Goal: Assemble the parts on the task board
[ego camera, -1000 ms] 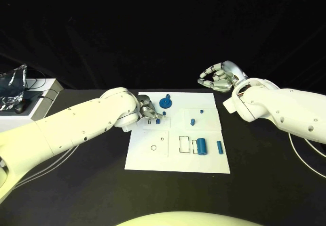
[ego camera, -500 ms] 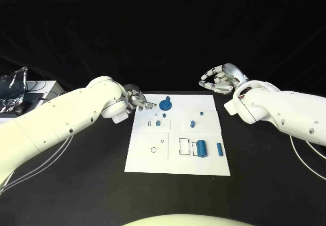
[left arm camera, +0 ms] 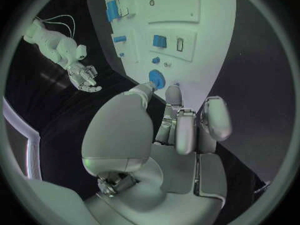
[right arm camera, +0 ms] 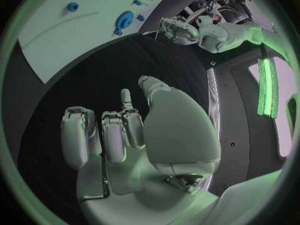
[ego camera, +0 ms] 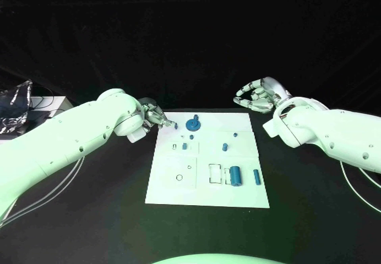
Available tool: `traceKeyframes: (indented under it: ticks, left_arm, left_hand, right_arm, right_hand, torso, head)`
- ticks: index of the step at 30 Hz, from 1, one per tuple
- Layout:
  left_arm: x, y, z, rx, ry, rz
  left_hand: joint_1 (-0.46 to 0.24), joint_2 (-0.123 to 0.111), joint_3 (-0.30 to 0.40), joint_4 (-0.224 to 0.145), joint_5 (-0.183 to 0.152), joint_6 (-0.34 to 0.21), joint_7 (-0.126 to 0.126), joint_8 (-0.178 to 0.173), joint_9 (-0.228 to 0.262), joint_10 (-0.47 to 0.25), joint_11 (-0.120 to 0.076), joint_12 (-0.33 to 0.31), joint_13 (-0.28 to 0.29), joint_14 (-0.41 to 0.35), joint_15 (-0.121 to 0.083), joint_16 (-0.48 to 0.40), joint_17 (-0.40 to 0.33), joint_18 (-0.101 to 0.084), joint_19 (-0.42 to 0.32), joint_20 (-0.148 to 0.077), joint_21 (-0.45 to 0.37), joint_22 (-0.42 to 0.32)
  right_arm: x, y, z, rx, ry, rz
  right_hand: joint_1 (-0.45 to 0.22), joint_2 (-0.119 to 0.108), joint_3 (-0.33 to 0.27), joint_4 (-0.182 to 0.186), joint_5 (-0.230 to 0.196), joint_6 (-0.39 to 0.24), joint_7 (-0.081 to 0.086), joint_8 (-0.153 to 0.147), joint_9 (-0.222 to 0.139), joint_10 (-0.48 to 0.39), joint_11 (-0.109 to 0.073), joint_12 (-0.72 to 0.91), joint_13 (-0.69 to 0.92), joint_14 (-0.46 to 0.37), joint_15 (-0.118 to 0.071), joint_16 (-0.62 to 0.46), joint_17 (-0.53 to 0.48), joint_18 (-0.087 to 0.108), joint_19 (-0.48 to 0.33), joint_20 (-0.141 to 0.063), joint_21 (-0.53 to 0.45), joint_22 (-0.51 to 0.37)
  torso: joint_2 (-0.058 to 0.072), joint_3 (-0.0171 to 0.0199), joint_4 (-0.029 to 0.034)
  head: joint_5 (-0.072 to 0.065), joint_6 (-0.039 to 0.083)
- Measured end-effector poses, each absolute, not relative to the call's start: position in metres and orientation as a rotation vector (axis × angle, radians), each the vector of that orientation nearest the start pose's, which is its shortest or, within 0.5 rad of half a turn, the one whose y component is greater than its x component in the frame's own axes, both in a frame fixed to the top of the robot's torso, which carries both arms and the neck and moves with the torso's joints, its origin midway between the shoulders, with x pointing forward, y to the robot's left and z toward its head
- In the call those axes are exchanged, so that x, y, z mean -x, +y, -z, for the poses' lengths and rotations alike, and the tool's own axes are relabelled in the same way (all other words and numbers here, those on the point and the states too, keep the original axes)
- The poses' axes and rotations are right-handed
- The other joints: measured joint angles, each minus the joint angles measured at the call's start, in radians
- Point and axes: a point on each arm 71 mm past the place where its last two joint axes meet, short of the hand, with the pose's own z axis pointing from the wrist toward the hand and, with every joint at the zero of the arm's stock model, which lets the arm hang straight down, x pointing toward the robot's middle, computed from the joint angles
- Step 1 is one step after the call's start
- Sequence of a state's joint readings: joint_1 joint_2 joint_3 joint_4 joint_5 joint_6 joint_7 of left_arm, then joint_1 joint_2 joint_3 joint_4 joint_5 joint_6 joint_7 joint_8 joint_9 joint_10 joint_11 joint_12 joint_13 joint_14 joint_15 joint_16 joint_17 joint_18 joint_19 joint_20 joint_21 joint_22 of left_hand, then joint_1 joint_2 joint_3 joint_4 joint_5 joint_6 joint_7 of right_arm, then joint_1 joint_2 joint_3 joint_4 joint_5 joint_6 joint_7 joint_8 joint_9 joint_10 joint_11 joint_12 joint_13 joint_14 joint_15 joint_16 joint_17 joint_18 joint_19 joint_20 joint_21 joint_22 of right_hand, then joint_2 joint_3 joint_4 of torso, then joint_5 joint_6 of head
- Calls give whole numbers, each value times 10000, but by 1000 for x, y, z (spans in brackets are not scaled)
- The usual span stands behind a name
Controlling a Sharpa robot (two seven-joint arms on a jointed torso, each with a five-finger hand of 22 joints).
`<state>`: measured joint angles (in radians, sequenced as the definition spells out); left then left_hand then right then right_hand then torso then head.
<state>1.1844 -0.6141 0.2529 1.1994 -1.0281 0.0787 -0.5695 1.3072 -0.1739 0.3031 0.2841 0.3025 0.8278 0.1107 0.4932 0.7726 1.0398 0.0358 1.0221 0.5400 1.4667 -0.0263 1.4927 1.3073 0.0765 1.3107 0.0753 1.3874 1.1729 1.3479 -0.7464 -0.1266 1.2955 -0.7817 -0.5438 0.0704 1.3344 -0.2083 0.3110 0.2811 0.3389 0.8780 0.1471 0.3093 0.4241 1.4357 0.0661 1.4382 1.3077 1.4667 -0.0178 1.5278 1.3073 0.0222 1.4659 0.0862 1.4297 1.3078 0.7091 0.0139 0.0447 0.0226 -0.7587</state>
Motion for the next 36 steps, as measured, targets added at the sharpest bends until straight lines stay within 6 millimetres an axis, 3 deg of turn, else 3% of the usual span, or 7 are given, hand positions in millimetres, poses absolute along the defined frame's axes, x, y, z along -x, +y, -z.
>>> traceKeyframes:
  ticks: [5, 15, 24, 32, 36]
  left_arm:
    - [-560, 201, 160, 5411, 21009, 5430]
    - [-547, 193, 175, 5175, 21215, 5966]
    - [-534, 179, 195, 5099, 21380, 6605]
    - [-531, 167, 204, 5113, 21343, 6986]
    - [-530, 165, 207, 5112, 21357, 7016]
  left_hand:
    - [165, 41, 466, 20, 0, 189, -106, 144, -122, 13, -13, 0, -68, 0, 0, 0, 0, -1, 0, 0, 0, 6]
    - [830, -57, 1721, -292, -1, 501, -319, 619, -271, 273, -270, 0, -213, -15, -239, 0, 0, -1, 166, -165, 0, 242]
    - [658, -229, 1816, -248, -38, 501, -320, 668, -354, 408, -323, 0, -165, -15, -239, 41, 0, -2, 256, -254, 86, 407]
    - [174, -462, 1559, 4, -554, 570, -320, 735, -490, 632, -303, 58, -81, -16, -238, 79, 0, -3, 364, -216, 128, 525]
    - [98, -539, 1438, 15, -607, 570, -320, 785, -515, 649, -320, 58, -56, -16, -238, 79, 0, -3, 373, -225, 128, 539]
  right_arm:
    - [-546, -234, 142, -4531, 14538, -8350]
    - [-545, -233, 142, -4524, 14554, -8376]
    - [-545, -232, 142, -4517, 14561, -8390]
    - [-545, -232, 142, -4520, 14573, -8393]
    - [-545, -231, 142, -4520, 14575, -8393]
  right_hand:
    - [0, 0, 12, -12, 0, 0, 0, 0, 9, 0, 0, 0, -1, 0, 0, 0, 0, 0, 0, 0, 0, -1]
    - [0, 0, 42, -42, 0, 0, 0, 0, 9, 0, -1, 0, -2, 0, 0, 0, 0, 0, 0, 0, 1, -2]
    - [0, 0, 67, -67, 13, 0, 0, 0, 17, 1, -1, 0, -3, 0, 0, 0, 0, 0, 0, 0, 1, -3]
    - [0, 0, 67, -67, 40, 0, 0, 0, 17, 1, -1, 0, -4, 0, 0, 0, 0, 0, 0, 0, 1, -3]
    - [0, 0, 67, -67, 40, 0, 0, 0, 17, 1, -1, 0, -4, 0, 0, 0, 0, 0, 0, 0, 1, -3]
  torso:
    - [3, -10, 4]
    - [-9, -11, -2]
    - [-8, -17, -2]
    - [6, -17, -12]
    - [7, -12, -12]
  head:
    - [-12, -12]
    - [-9, -23]
    - [-27, -37]
    - [-58, -56]
    - [-72, -73]
